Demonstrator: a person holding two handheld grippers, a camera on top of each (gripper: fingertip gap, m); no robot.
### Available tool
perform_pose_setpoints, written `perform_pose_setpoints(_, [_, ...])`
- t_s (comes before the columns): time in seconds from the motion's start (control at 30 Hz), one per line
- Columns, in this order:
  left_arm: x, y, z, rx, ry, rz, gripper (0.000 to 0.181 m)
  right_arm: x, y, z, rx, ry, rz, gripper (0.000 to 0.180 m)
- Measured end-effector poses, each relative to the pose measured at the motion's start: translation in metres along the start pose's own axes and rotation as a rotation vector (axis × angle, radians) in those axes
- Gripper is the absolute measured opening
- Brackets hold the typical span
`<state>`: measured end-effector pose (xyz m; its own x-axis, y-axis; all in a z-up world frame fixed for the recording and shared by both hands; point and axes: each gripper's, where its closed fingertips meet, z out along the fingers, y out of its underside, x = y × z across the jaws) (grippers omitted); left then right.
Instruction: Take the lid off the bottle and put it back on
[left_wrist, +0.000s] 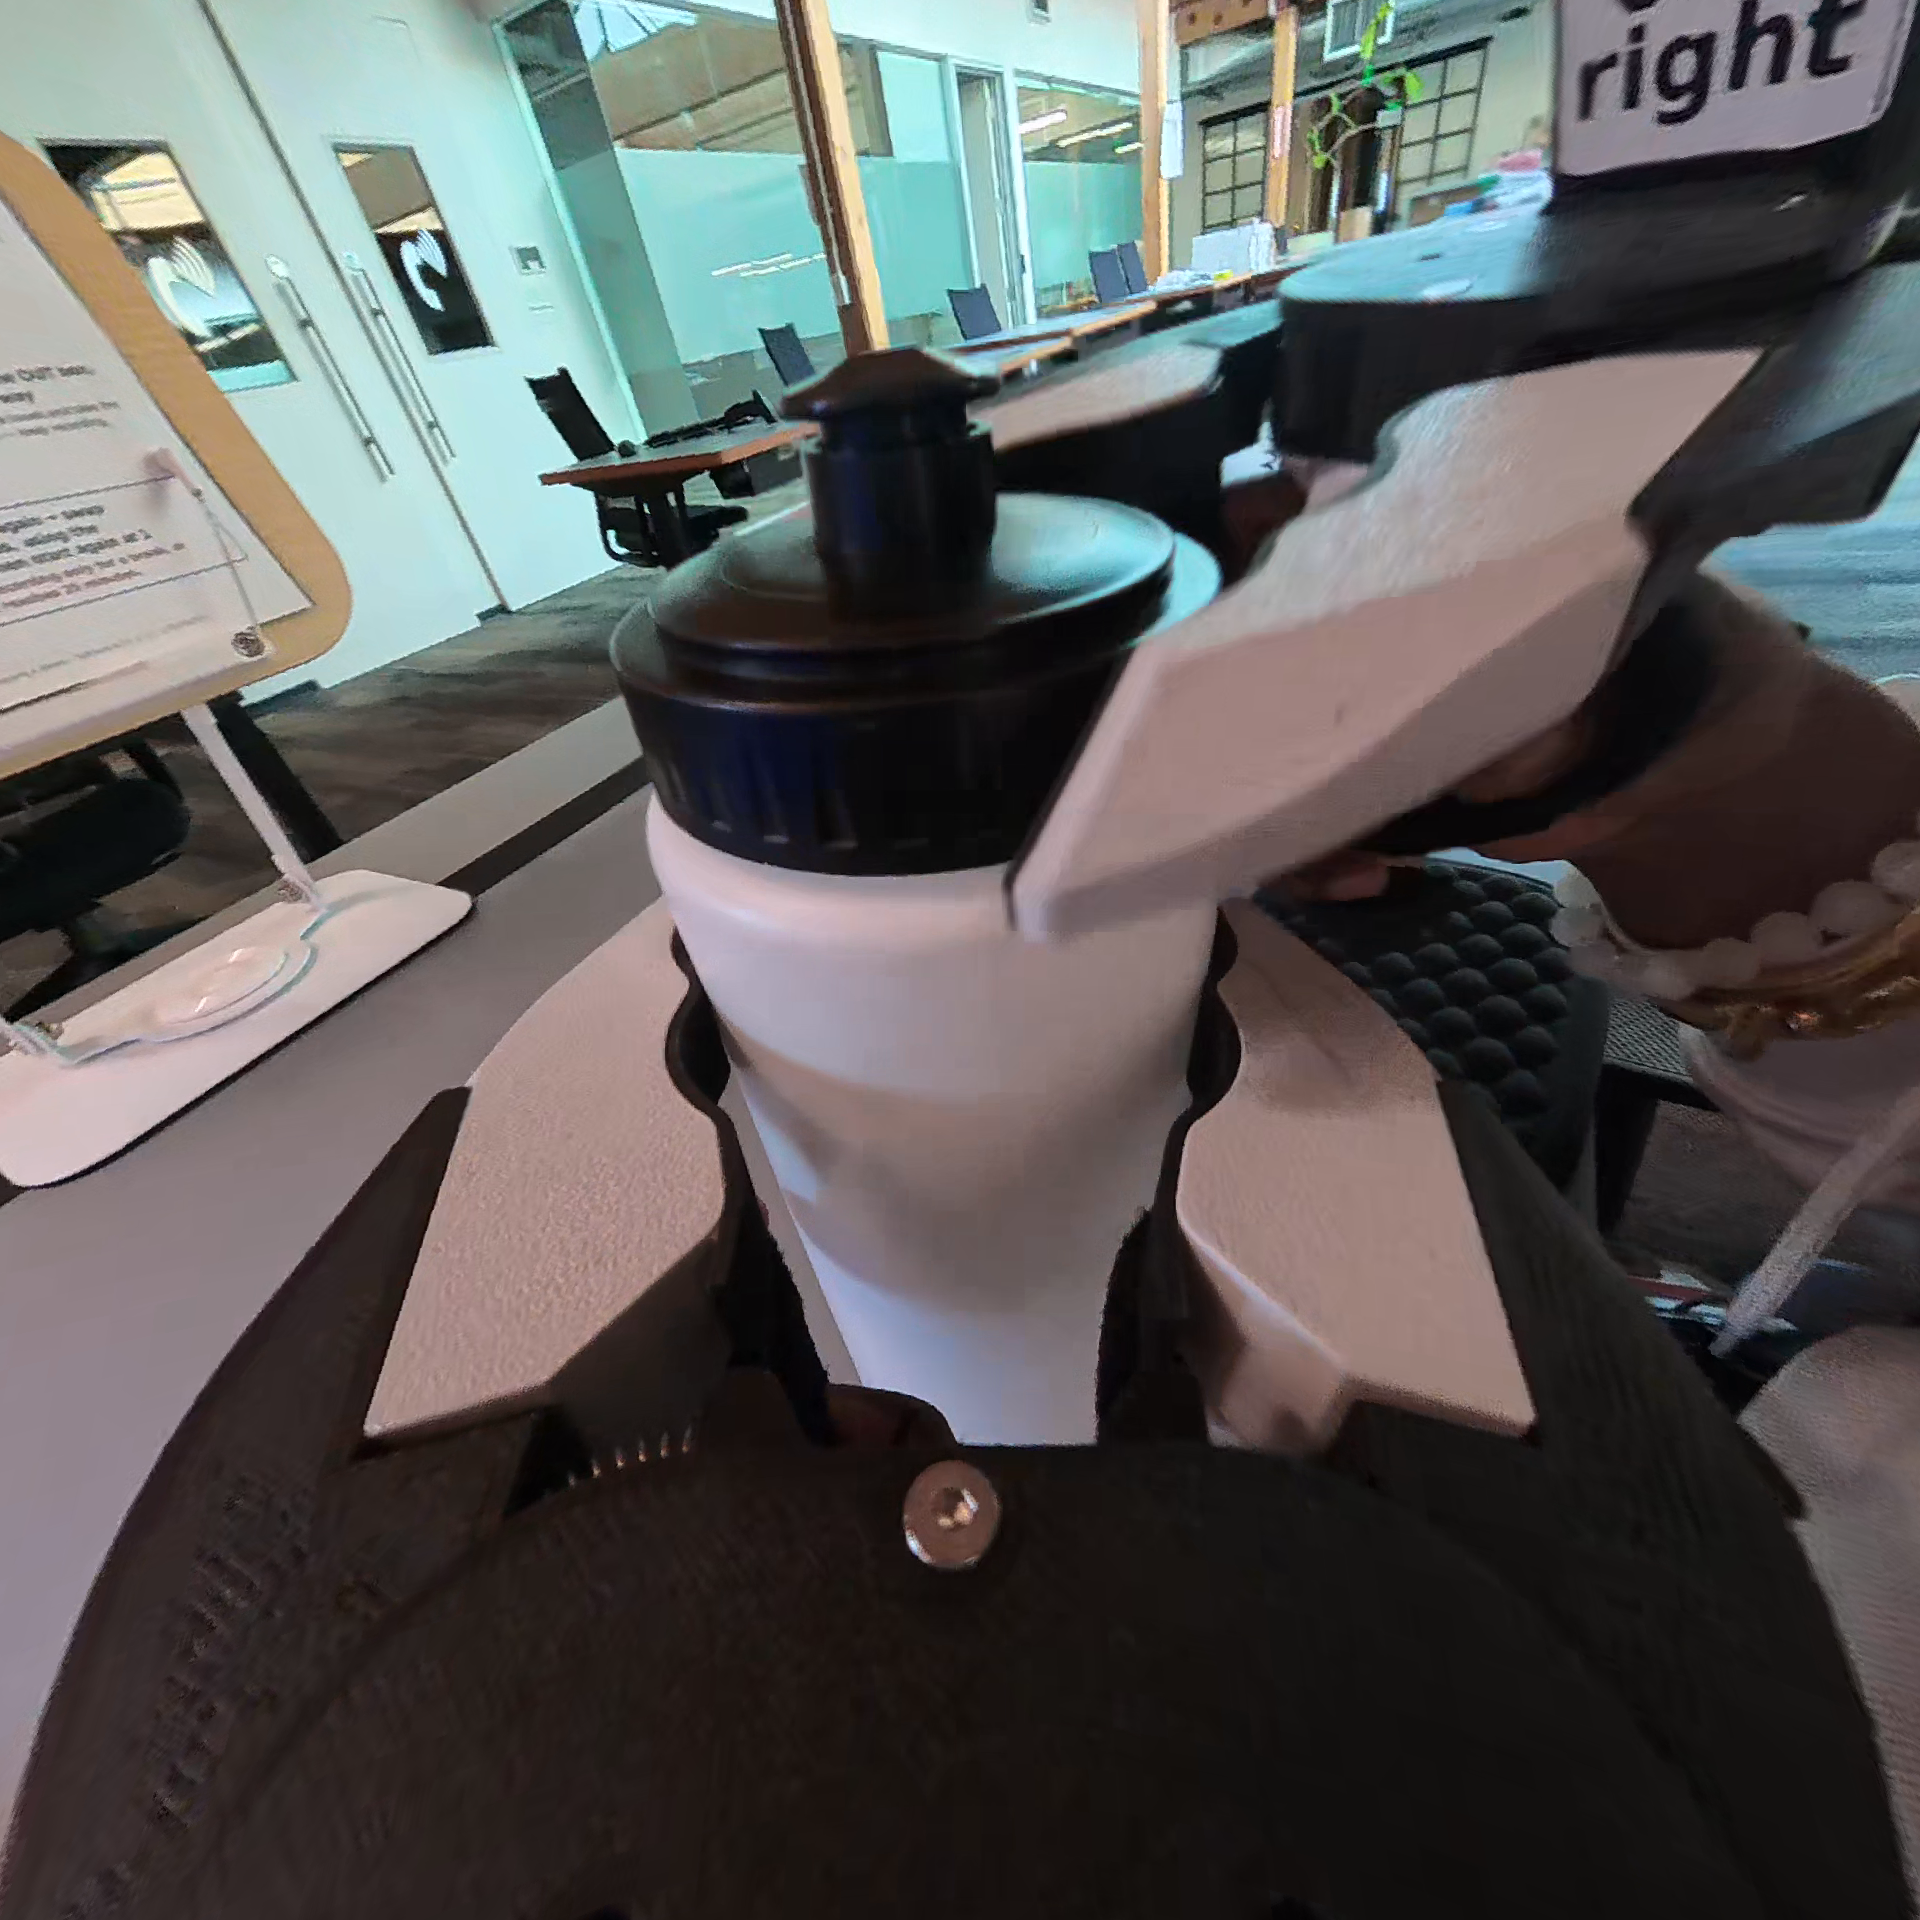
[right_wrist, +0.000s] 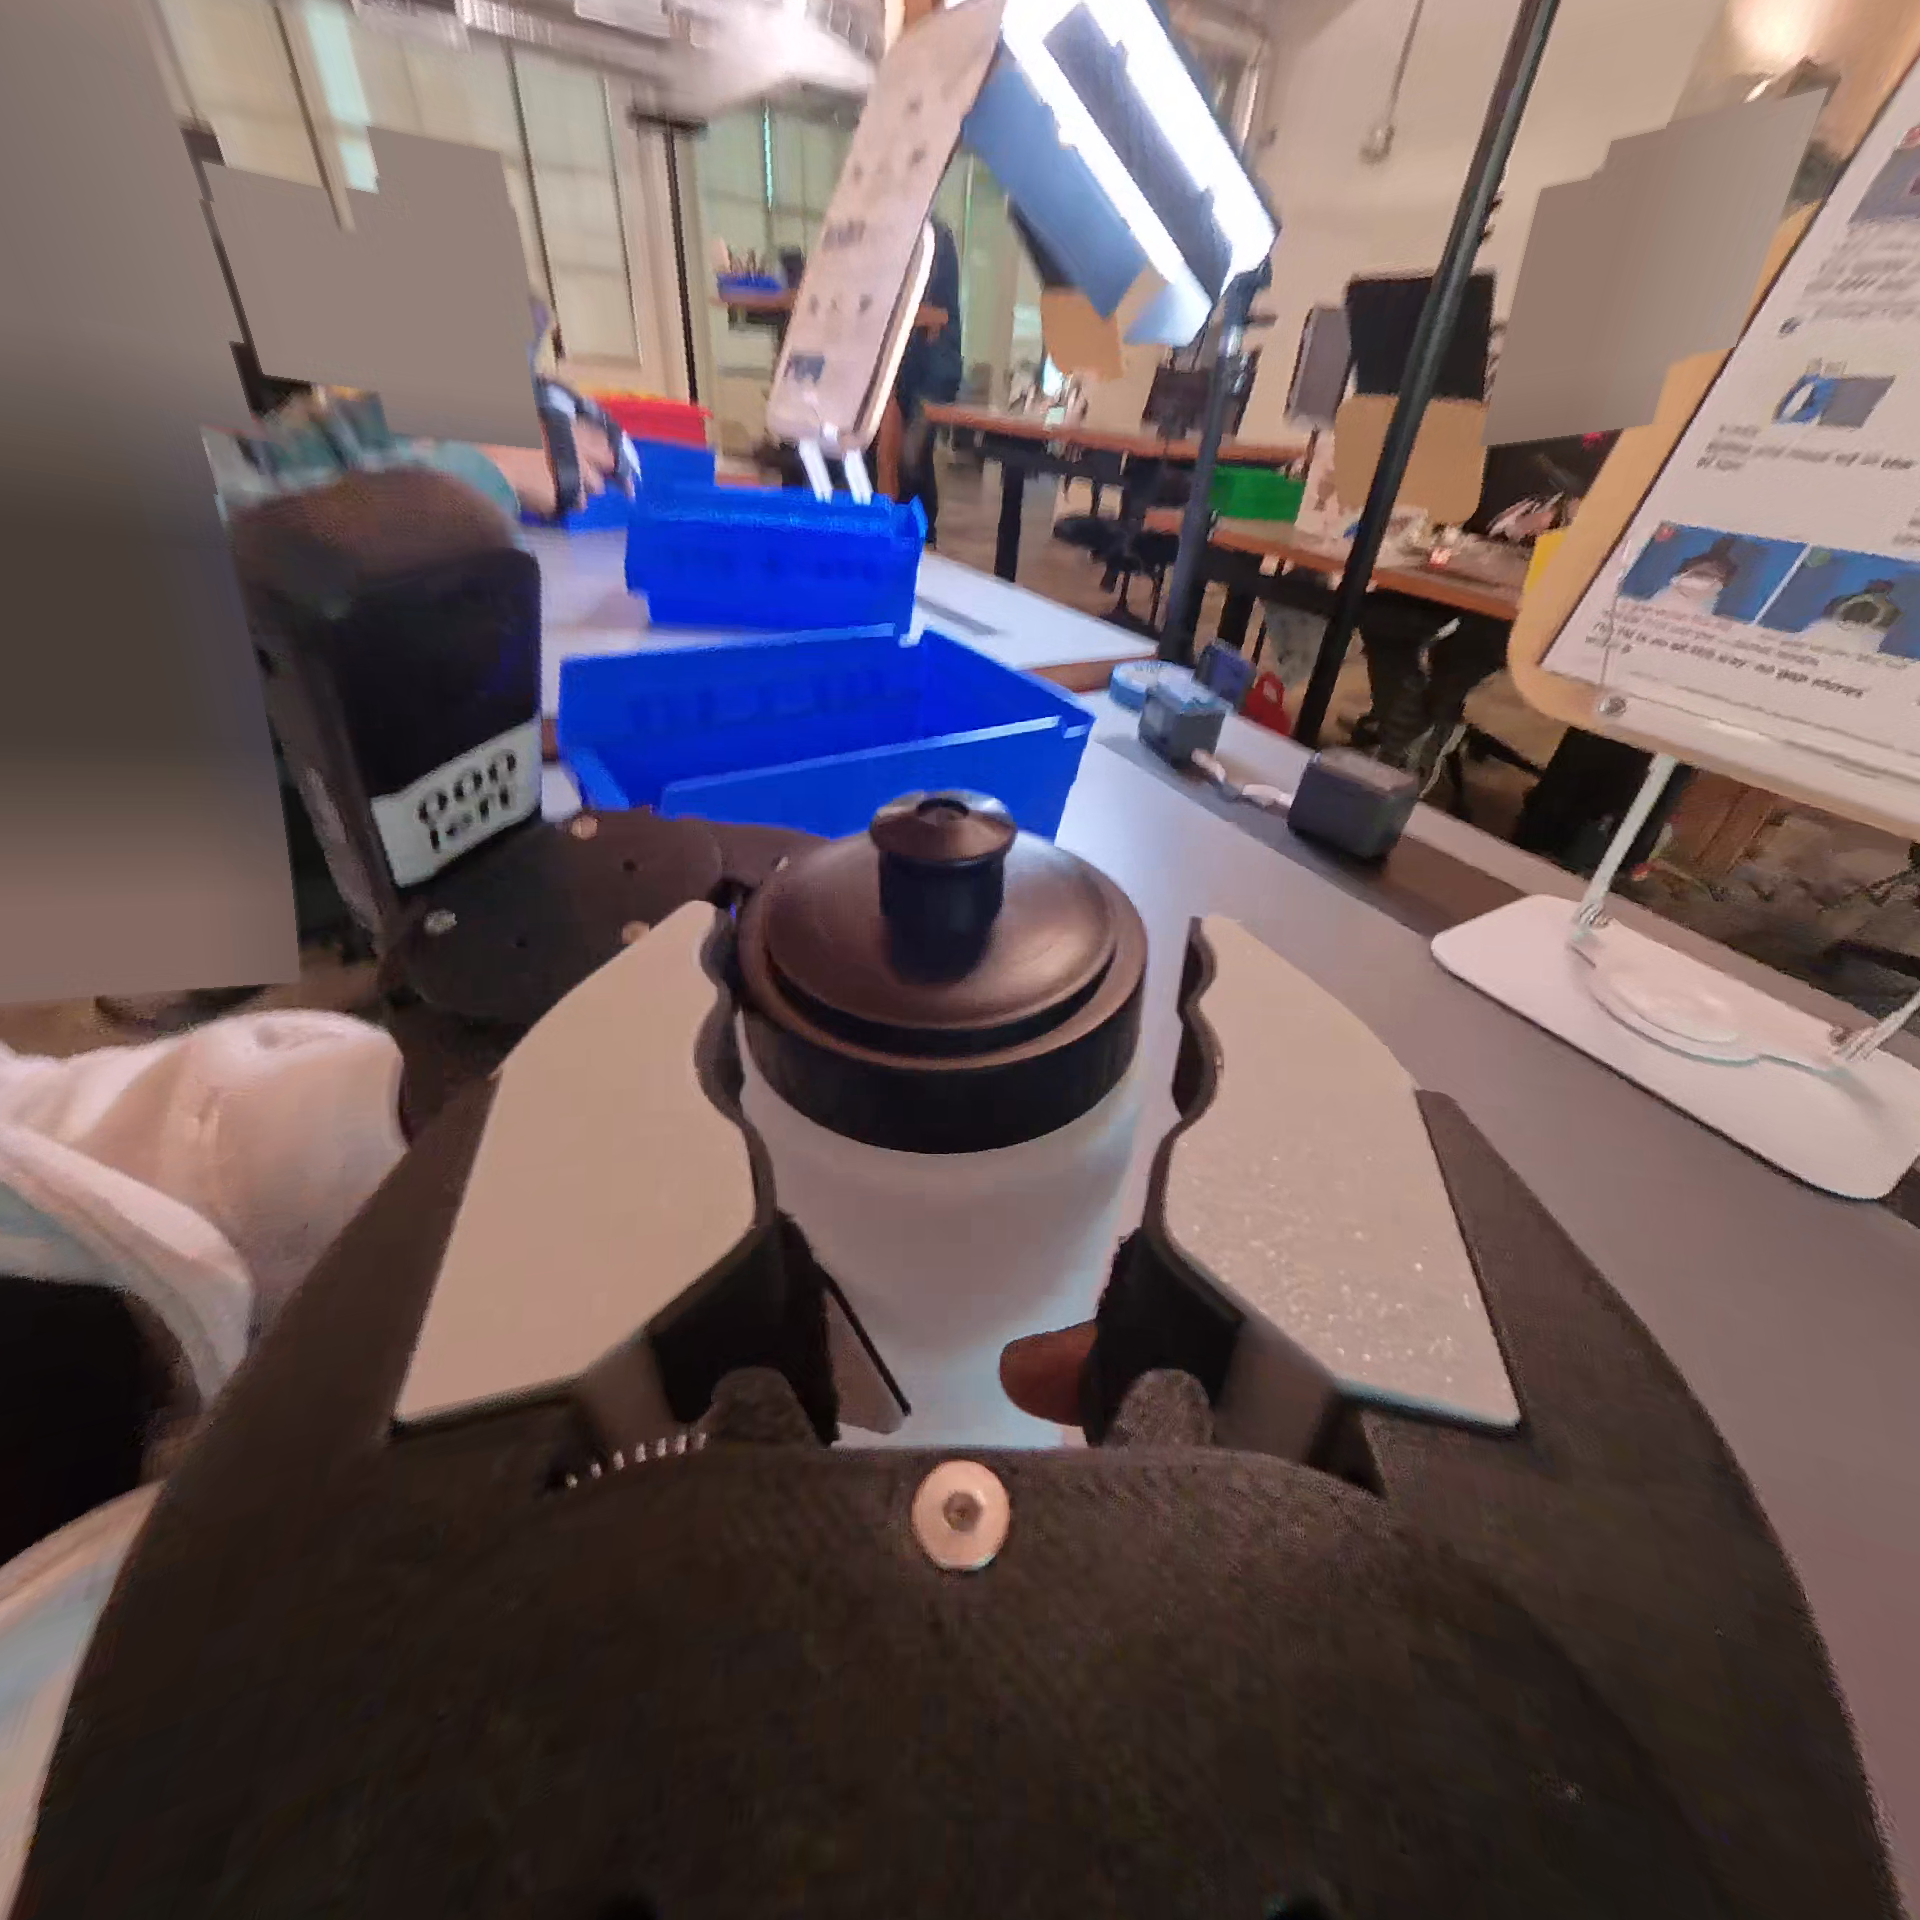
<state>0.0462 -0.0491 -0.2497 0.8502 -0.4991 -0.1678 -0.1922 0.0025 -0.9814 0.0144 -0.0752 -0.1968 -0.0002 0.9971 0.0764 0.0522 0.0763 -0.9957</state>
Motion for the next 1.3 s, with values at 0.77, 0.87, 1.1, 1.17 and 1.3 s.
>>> perform_pose_setpoints(0.77, [0.000, 0.002, 0.006, 0.014, 0.121, -0.083, 0.088, 0.005, 0.011, -0.001, -0.020, -0.280, 0.036, 0.074])
perform_pose_setpoints(0.87, [-0.003, 0.003, 0.007, 0.002, 0.067, -0.078, 0.088, 0.008, 0.009, 0.000, -0.031, -0.239, 0.070, 0.075])
perform_pose_setpoints(1.1, [0.001, 0.002, 0.008, -0.005, 0.070, -0.052, 0.088, 0.007, 0.007, 0.006, -0.068, -0.113, 0.033, 0.077])
perform_pose_setpoints(1.17, [0.000, 0.003, 0.008, -0.003, 0.083, -0.063, 0.087, 0.008, 0.007, 0.007, -0.082, -0.115, 0.018, 0.077])
perform_pose_setpoints(1.3, [-0.003, 0.003, 0.010, -0.002, 0.078, -0.070, 0.087, 0.010, 0.007, 0.009, -0.059, -0.158, 0.015, 0.077])
